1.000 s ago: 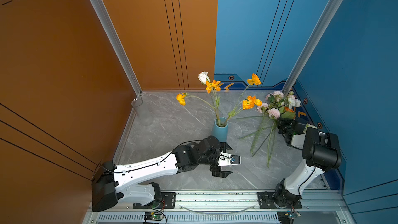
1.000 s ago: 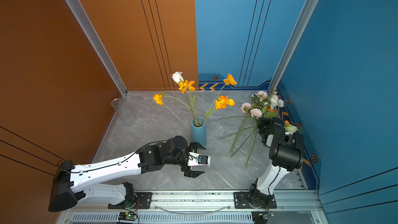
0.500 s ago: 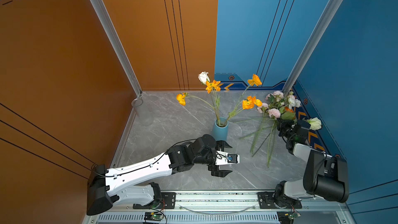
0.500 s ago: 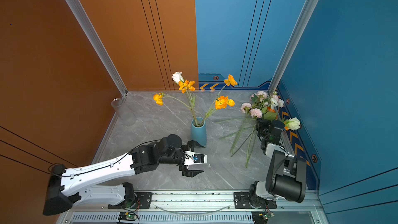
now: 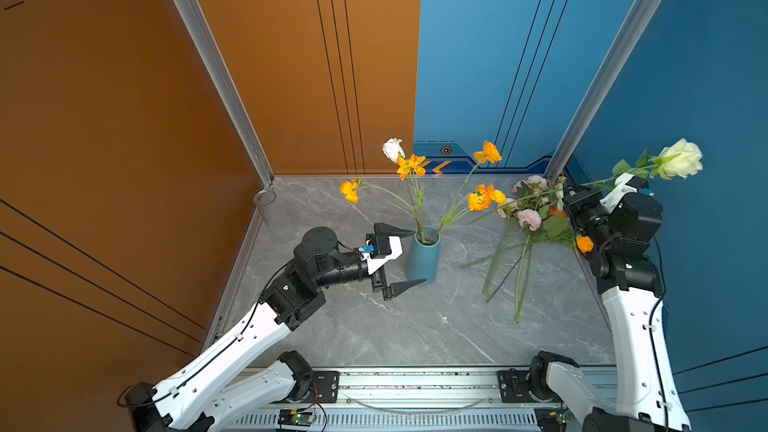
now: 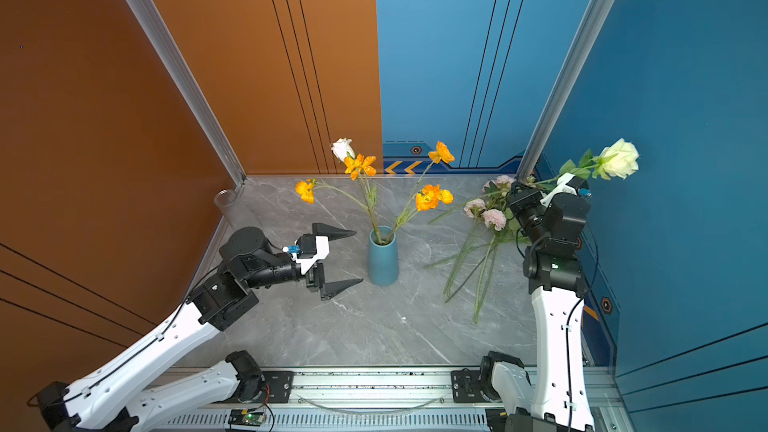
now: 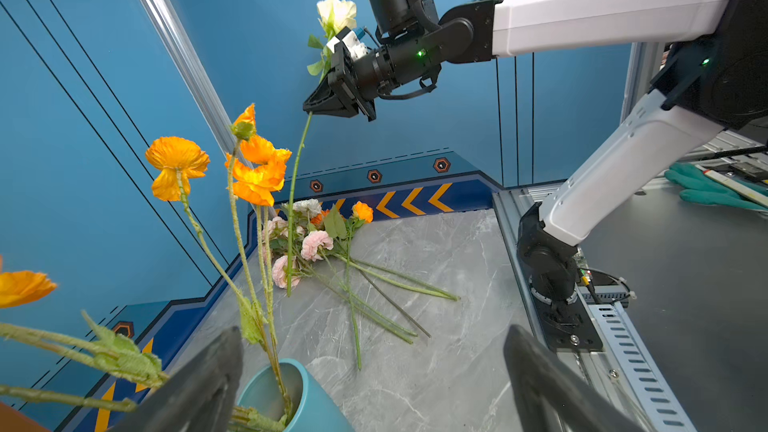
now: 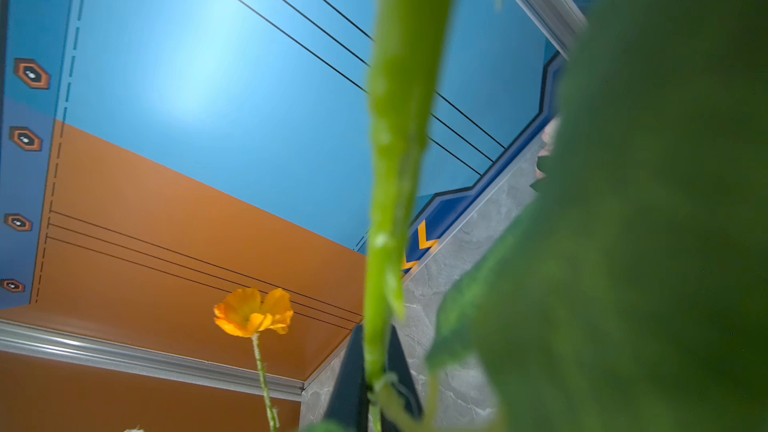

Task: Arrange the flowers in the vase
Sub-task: 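Lift white rose toward the vase while left gripper moves beside the vase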

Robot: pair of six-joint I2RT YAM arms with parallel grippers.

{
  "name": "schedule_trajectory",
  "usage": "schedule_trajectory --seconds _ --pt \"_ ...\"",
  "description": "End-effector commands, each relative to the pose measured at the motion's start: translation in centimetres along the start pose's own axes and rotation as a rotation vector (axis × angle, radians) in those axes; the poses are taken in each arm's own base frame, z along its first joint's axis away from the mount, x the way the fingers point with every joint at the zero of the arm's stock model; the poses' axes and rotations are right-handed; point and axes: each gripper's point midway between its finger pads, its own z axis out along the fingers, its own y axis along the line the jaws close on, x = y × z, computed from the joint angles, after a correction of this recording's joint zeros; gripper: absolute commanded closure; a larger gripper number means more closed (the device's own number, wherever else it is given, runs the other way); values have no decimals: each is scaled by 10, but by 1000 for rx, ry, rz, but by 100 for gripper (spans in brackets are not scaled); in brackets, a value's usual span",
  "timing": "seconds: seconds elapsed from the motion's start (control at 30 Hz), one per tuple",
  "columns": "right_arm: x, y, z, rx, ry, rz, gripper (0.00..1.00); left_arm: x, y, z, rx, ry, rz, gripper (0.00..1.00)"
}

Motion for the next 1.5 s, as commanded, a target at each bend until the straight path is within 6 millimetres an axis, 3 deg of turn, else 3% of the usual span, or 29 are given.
schedule_trajectory --seconds 0.0,0.1,0.23,0.5,0.63,0.73,1.0,1.2,1.43,1.47 --pt "-28 29 -12 22 -60 -155 100 5 -1 3 40 -11 -52 2" --pt "-55 81 -26 -103 -167 -232 100 11 7 5 14 6 -61 2" --pt "-70 138 -49 -257 -286 -308 100 16 16 3 -15 18 -66 2" --pt "-61 204 -85 -575 -356 -323 100 17 34 -8 -85 25 -56 2" --pt "-58 215 -100 -631 -356 -321 100 18 40 -12 -111 27 -50 2" --pt "-46 220 -88 -632 -246 -307 100 16 42 -15 -122 24 -45 2" --pt "10 236 -44 -695 76 -290 100 14 48 -22 -157 24 -29 2" --pt "49 236 -31 -634 241 -369 100 17 56 -29 -199 46 -12 2" --pt "84 217 -19 -557 376 -408 100 18 61 -32 -212 49 -18 2" --pt "83 223 -22 -572 380 -415 100 19 62 -31 -212 51 -20 2"
